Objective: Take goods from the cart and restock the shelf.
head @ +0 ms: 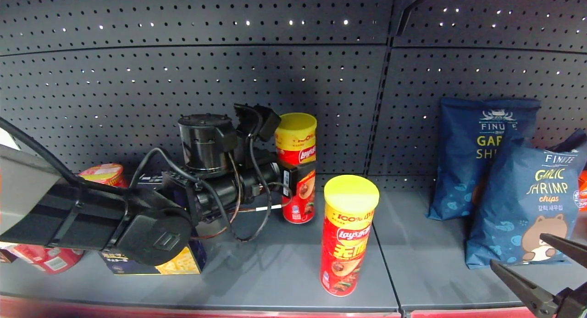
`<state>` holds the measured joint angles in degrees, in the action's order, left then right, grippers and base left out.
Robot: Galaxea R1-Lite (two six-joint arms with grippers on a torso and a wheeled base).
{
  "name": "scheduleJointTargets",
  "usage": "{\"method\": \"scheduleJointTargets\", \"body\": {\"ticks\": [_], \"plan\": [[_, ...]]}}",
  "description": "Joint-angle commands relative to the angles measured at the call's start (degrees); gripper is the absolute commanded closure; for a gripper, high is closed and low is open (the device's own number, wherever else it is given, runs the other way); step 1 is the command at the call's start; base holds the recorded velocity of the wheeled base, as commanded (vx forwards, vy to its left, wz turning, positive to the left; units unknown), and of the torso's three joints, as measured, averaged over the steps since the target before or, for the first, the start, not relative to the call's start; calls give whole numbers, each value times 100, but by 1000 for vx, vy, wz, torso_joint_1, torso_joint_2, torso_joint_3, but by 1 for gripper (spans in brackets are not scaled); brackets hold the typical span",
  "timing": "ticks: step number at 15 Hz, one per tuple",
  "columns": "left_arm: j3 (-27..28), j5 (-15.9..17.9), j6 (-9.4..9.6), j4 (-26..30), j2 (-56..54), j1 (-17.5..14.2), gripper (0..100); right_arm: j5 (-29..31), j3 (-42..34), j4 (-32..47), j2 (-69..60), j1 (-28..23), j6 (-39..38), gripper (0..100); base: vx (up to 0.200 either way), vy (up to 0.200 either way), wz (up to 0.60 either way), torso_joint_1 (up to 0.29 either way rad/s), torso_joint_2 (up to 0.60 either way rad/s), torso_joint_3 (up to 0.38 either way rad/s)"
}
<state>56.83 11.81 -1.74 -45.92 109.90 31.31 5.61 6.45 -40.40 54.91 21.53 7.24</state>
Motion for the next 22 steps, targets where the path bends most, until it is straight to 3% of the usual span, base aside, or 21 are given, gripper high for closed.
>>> {"method": "scheduleJointTargets", "body": {"ticks": [1, 7, 12, 15, 19, 22], "plan": [[47, 251, -10, 4, 102, 42, 100, 2, -12, -3, 11, -52, 5, 0, 0, 0, 0, 0, 0, 0], [241, 963, -1, 163, 313, -37, 100, -7, -82, -29, -41, -175, 5, 0, 0, 0, 0, 0, 0, 0], [1146, 981, 42, 444, 858, -142, 100, -16, -118, -47, -59, -290, 5, 0, 0, 0, 0, 0, 0, 0], [1515, 1025, 420, 936, 990, -177, 100, -25, -135, -47, -59, -290, 5, 0, 0, 0, 0, 0, 0, 0], [1998, 1614, 464, 936, 1245, -204, 100, -33, -135, -47, -59, -281, 5, 0, 0, 0, 0, 0, 0, 0], [2244, 1719, 473, 927, 1473, -195, 100, -33, -135, -47, -59, -281, 5, 0, 0, 0, 0, 0, 0, 0]]}}
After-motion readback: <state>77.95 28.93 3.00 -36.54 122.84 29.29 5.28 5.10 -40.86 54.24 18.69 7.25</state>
